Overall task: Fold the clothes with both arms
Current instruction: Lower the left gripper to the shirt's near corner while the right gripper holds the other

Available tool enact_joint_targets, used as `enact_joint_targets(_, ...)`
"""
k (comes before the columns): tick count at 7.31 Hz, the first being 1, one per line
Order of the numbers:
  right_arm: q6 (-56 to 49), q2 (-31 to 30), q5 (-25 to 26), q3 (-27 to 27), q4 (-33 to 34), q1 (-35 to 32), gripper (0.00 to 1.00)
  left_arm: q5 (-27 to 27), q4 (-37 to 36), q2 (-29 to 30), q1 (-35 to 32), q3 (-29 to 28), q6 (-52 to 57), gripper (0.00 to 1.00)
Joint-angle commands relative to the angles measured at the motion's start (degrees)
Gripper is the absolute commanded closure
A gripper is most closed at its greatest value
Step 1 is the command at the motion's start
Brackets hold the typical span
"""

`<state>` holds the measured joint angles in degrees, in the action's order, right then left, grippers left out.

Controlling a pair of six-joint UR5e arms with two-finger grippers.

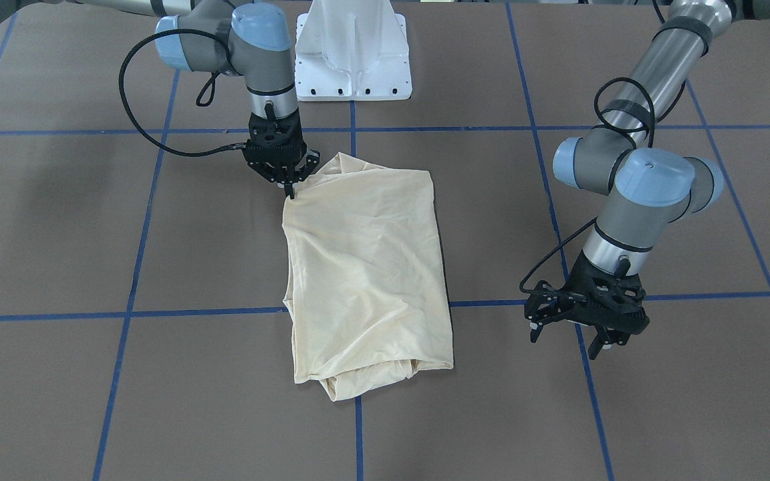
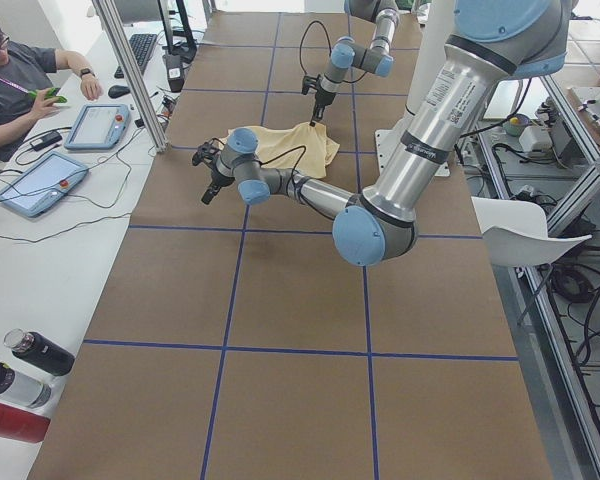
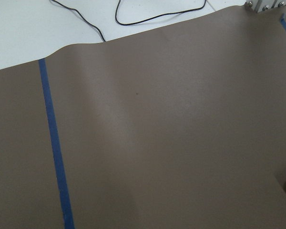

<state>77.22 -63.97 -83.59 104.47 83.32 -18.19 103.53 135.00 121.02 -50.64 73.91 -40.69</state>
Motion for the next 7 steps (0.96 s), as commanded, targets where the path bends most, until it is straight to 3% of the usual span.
enact_joint_targets(1,0.03,-0.98,0.01,0.12,0.0,0.26,0.38,0.0,0.0,0.09,0.01,0.0,0.0,0.0)
enact_joint_targets(2,0.38,-0.46,0.44,0.64,-0.09,0.26,0.0,0.09,-0.09,0.09,0.01,0.18,0.0,0.0)
enact_joint_targets(4,0.3,-0.98,0.01,6.59,0.78,0.09,0.0,5.33,-0.79,-0.78,0.01,3.67,-2.35,0.0)
enact_joint_targets(5,0.38,-1.33,0.01,7.41,0.88,0.09,0.0,6.84,-0.79,-3.23,0.1,7.79,-7.07,0.0)
enact_joint_targets(7,1.08,-1.68,0.27,7.5,0.88,0.09,0.0,7.48,-0.79,-10.95,7.44,19.63,-14.01,0.0)
